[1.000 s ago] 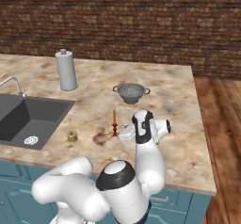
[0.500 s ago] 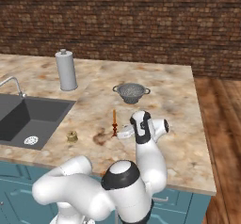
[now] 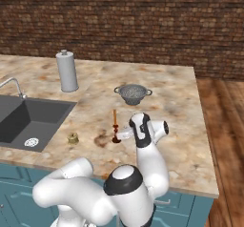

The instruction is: Pick the candle and candle from the dining table and place them in the open cabinet. Close the cabinet after placing the objects.

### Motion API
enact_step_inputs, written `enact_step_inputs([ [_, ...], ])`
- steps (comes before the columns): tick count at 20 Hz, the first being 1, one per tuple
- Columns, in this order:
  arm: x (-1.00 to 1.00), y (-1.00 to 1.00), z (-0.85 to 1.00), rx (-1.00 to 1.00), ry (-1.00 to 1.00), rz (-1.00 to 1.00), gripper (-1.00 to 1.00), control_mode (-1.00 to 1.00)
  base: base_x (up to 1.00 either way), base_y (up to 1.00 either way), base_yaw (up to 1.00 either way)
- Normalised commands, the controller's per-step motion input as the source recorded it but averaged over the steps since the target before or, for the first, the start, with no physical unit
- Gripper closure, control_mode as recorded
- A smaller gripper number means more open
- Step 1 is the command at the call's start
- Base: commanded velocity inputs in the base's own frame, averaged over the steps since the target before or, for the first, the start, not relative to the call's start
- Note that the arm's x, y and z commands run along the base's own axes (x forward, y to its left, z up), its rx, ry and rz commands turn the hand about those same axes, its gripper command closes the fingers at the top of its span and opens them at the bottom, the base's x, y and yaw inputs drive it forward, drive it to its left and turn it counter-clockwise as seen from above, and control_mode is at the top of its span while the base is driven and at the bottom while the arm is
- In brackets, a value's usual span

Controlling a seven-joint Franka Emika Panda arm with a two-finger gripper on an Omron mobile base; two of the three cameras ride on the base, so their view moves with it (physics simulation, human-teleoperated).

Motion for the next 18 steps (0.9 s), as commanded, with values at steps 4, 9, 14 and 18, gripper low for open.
enact_step_inputs([
  [4, 0.0, 0.19, -0.09, 0.0, 0.04, -0.04, -1.0, -1.0, 0.0, 0.0, 0.0],
  [9, 0.0, 0.15, -0.07, 0.0, 0.01, -0.05, -1.0, -1.0, 0.0, 0.0, 0.0],
  [14, 0.01, 0.15, -0.02, 0.0, 0.0, -0.05, -1.0, -1.0, 0.0, 0.0, 0.0],
  [18, 0.01, 0.1, -0.01, 0.0, 0.0, -0.06, 1.0, -1.0, 0.0, 0.0, 0.0],
])
